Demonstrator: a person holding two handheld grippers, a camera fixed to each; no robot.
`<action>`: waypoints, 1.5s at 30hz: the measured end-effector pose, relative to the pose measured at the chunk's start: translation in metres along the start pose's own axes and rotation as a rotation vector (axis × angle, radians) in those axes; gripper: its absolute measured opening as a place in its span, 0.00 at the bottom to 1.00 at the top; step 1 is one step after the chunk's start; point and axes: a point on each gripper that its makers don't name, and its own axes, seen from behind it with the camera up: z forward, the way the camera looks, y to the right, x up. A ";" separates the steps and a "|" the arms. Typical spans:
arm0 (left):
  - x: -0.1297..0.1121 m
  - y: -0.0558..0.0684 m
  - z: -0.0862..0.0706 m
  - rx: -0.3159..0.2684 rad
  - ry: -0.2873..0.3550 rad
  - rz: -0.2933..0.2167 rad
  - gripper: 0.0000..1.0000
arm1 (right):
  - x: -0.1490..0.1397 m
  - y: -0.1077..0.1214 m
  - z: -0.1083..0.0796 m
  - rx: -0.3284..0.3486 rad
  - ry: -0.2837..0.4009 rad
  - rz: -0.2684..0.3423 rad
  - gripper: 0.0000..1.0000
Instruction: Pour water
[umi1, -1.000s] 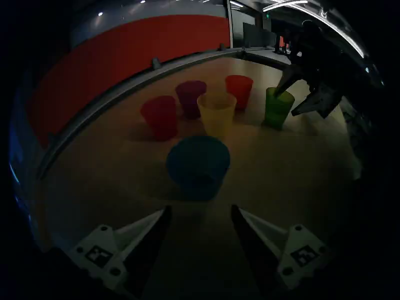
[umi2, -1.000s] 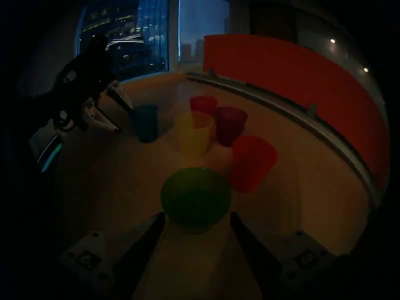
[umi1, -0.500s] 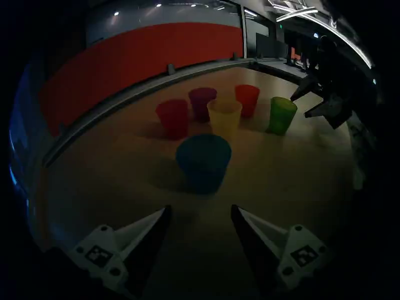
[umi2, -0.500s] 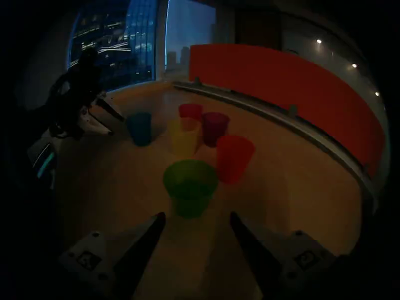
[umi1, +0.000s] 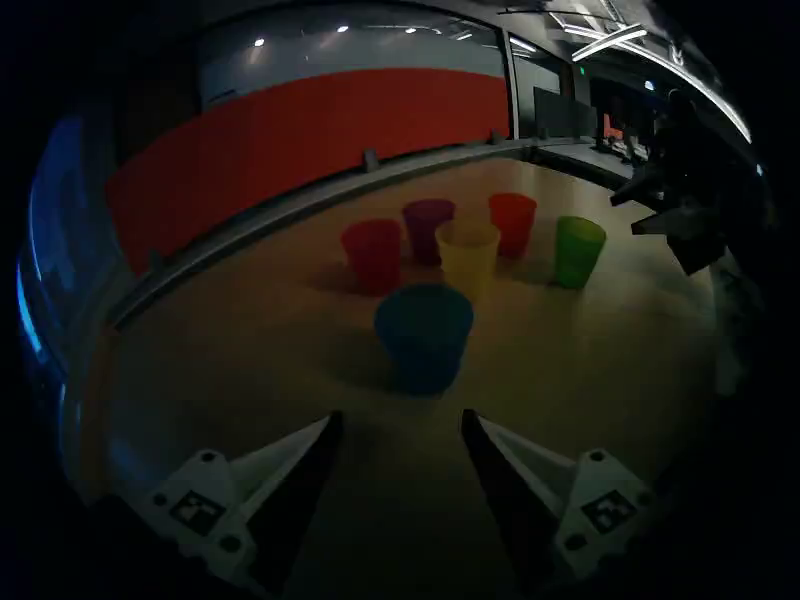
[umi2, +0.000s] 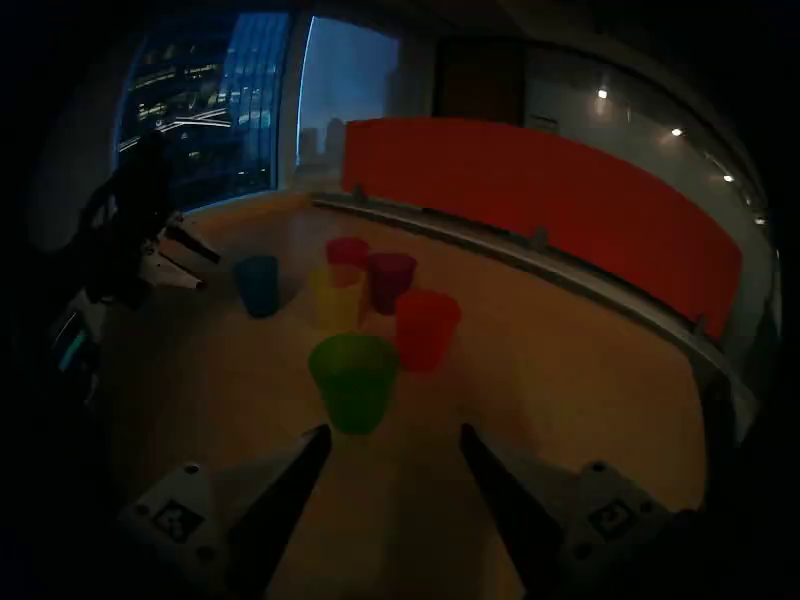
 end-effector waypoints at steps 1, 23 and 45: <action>0.001 -0.001 -0.001 0.011 0.011 -0.010 0.87 | 0.002 0.000 -0.001 -0.007 0.008 0.002 1.00; 0.035 -0.037 -0.029 0.189 0.293 -0.174 0.87 | 0.044 0.044 -0.030 -0.303 0.232 0.063 1.00; 0.065 -0.066 -0.067 0.413 0.515 -0.253 0.87 | 0.074 0.082 -0.054 -0.548 0.448 0.211 1.00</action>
